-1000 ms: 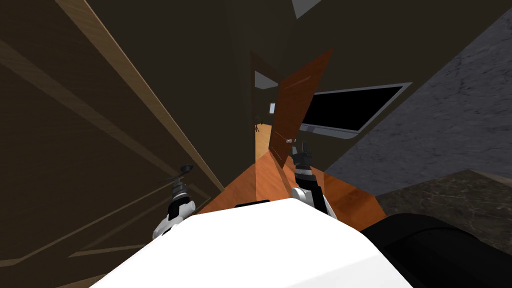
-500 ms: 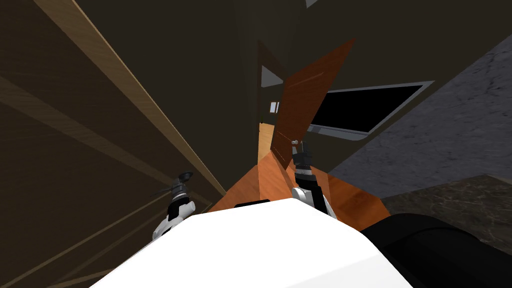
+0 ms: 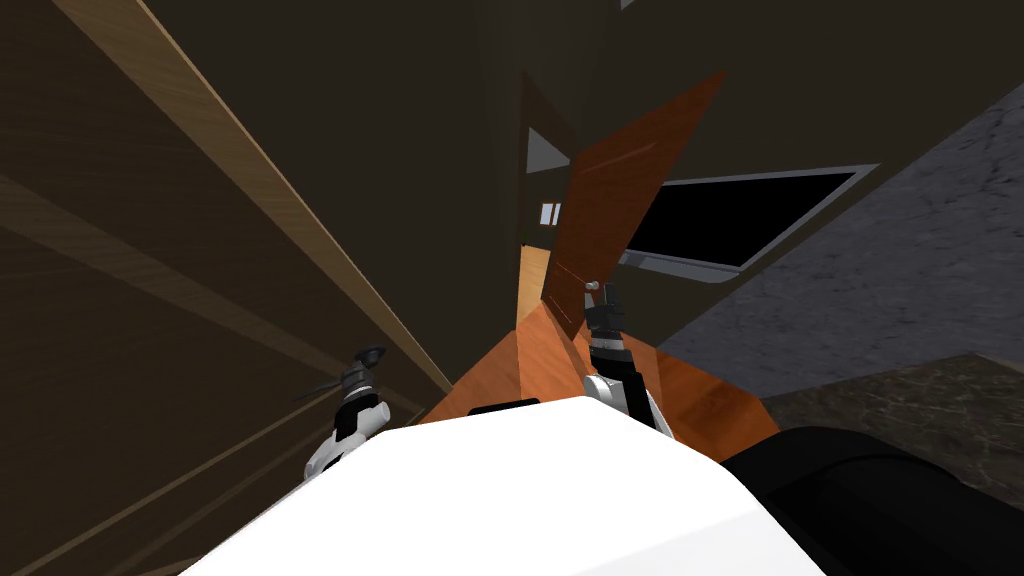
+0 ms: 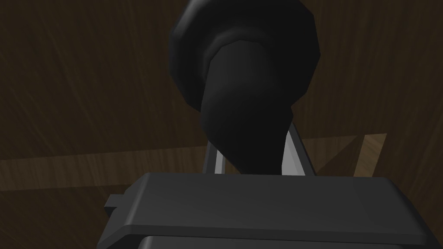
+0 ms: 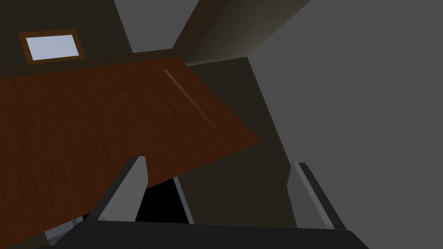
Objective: Push the door open
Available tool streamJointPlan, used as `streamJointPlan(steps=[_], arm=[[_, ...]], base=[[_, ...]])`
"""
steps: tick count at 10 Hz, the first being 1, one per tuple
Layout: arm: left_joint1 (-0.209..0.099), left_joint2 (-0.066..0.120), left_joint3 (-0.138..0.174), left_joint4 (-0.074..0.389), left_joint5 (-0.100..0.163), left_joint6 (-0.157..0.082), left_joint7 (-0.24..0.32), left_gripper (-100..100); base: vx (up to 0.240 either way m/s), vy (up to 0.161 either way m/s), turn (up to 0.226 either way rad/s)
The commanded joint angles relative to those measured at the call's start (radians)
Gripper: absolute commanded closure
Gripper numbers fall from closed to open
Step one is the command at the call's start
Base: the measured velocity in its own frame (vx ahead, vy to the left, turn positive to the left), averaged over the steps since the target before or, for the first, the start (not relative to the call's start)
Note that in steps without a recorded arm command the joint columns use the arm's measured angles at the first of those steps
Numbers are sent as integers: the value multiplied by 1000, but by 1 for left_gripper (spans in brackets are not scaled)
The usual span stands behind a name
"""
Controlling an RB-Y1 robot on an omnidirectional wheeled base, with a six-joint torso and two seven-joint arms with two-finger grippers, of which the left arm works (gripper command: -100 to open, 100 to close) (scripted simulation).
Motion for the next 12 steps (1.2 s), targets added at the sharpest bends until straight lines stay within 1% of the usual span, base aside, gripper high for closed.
streamJointPlan(steps=[1, 3, 4, 6, 7, 9, 10, 11, 12], arm=[[3, -3, -1, 1, -1, -2, -2, 100], [3, -3, -1, 1, -1, -2, -2, 100], [-8, -2, 27, 5, 11, -8, -24, 100], [-18, -3, 65, 12, 27, -20, -55, 100], [-18, -3, 65, 12, 27, -20, -55, 100], [-28, -5, 99, 18, 41, -31, -85, 100], [-30, -5, 107, 19, 45, -34, -91, 100], [-34, -6, 123, 22, 51, -39, -104, 100], [-34, -6, 123, 22, 51, -39, -104, 100]], base=[[0, 0, 0], [0, 0, 0], [-29, 49, -89], [-45, 82, -129], [-21, 48, -57], [-32, 44, -76], [-31, 52, -53], [-22, 43, -67], [-11, 34, -10]])
